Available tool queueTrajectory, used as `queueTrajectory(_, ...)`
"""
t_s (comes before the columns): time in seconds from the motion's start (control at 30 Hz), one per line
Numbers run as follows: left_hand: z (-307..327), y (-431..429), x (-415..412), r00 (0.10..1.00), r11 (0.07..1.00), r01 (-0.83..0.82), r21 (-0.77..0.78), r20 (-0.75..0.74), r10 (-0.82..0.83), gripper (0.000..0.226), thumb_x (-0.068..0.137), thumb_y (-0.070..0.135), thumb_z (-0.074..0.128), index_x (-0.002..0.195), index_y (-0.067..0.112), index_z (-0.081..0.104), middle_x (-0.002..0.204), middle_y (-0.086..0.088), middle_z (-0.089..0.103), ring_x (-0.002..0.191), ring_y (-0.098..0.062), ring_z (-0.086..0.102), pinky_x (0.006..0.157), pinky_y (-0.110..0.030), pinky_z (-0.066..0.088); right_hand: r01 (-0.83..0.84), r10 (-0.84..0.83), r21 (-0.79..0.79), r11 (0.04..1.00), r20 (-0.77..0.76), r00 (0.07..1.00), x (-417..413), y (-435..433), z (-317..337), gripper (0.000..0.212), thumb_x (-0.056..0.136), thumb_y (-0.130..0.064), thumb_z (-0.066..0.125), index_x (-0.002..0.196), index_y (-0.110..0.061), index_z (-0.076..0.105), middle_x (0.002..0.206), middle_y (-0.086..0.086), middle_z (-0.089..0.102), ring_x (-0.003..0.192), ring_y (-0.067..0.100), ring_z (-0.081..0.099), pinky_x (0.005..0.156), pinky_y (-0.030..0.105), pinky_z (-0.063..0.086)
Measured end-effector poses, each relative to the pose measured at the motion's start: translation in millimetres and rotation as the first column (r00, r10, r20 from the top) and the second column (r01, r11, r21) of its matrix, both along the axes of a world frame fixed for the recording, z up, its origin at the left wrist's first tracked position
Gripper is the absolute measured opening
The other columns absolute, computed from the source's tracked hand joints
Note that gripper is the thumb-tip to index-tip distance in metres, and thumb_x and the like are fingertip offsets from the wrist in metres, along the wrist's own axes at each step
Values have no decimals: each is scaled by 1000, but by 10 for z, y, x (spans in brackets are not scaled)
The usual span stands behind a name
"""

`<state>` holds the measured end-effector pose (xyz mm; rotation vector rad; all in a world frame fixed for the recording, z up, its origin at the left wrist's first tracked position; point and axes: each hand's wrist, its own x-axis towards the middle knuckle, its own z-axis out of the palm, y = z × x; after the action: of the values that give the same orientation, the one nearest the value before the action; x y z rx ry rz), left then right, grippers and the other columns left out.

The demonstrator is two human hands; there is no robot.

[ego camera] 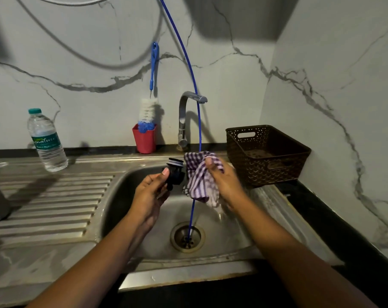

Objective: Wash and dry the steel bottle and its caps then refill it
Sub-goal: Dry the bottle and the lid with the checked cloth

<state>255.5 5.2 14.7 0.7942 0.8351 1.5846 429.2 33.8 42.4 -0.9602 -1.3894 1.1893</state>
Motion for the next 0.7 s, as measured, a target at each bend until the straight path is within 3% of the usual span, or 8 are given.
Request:
queueTrajectory(0.1, 9, -7, 25, 999, 998, 43, 35, 12, -43, 50, 40, 36, 92, 74, 14, 62, 60, 2, 64, 51, -6, 58, 51, -18, 50, -197, 174, 118, 973, 183, 968, -225, -121, -113, 66, 83, -37, 62, 142, -27, 35, 132, -2, 51, 118, 13, 54, 89, 18, 48)
queueTrajectory(0.2, 40, -34, -4, 996, 998, 59, -2, -70, -59, 46, 56, 31, 84, 94, 15, 64, 80, -2, 72, 73, -14, 67, 63, -24, 55, -174, 101, 259, 950, 272, 957, -340, -125, -222, 90, 72, -30, 79, 146, -31, 27, 145, -5, 38, 127, 5, 42, 98, 14, 40)
queueTrajectory(0.27, 69, -45, -30, 975, 996, 87, -8, -204, -86, 33, 67, 27, 71, 98, 16, 67, 86, -2, 74, 82, -17, 67, 71, -27, 53, -126, 30, 288, 949, 315, 948, -301, -112, -183, 87, 70, -28, 82, 142, -32, 33, 140, -3, 44, 125, 10, 46, 100, 24, 44)
queueTrajectory(0.33, 122, -74, -54, 938, 994, 110, -27, -329, -113, 33, 71, 37, 65, 97, 18, 69, 83, 1, 73, 85, -16, 67, 76, -30, 51, -127, -1, 297, 947, 395, 919, -204, -80, -134, 84, 68, -26, 83, 139, -32, 39, 133, -3, 49, 119, 13, 50, 98, 34, 48)
queueTrajectory(0.4, 142, -68, -96, 908, 992, 108, -68, -399, -126, 37, 72, 47, 61, 96, 20, 70, 78, 6, 73, 79, -10, 67, 71, -29, 50, -167, 5, 304, 938, 468, 884, -102, -52, -105, 80, 67, -22, 83, 136, -31, 43, 128, -3, 53, 114, 14, 53, 96, 38, 49)
queueTrajectory(0.53, 157, -49, -183, 870, 984, 138, -116, -460, -177, 33, 67, 37, 69, 92, 17, 71, 77, 1, 71, 74, -13, 63, 58, -20, 49, -315, 28, 335, 888, 644, 765, -8, -67, -66, 78, 68, -19, 79, 137, -28, 43, 127, -1, 54, 109, 12, 54, 91, 27, 49)
queueTrajectory(0.6, 172, -41, -215, 887, 978, 148, -145, -417, -196, 29, 67, 29, 69, 91, 12, 71, 76, -2, 71, 71, -12, 64, 56, -16, 51, -333, 39, 346, 877, 640, 768, -6, -74, -74, 74, 71, -24, 80, 136, -30, 42, 126, -4, 56, 108, 10, 56, 90, 22, 48)
queueTrajectory(0.7, 206, -29, -243, 947, 972, 150, -183, -255, -194, 11, 79, 16, 64, 84, 9, 71, 72, 0, 72, 65, -6, 68, 55, -16, 53, -251, 178, 190, 949, 332, 926, -78, -107, -128, 55, 76, -29, 76, 123, -34, 48, 114, -7, 62, 101, 8, 63, 87, 25, 53)
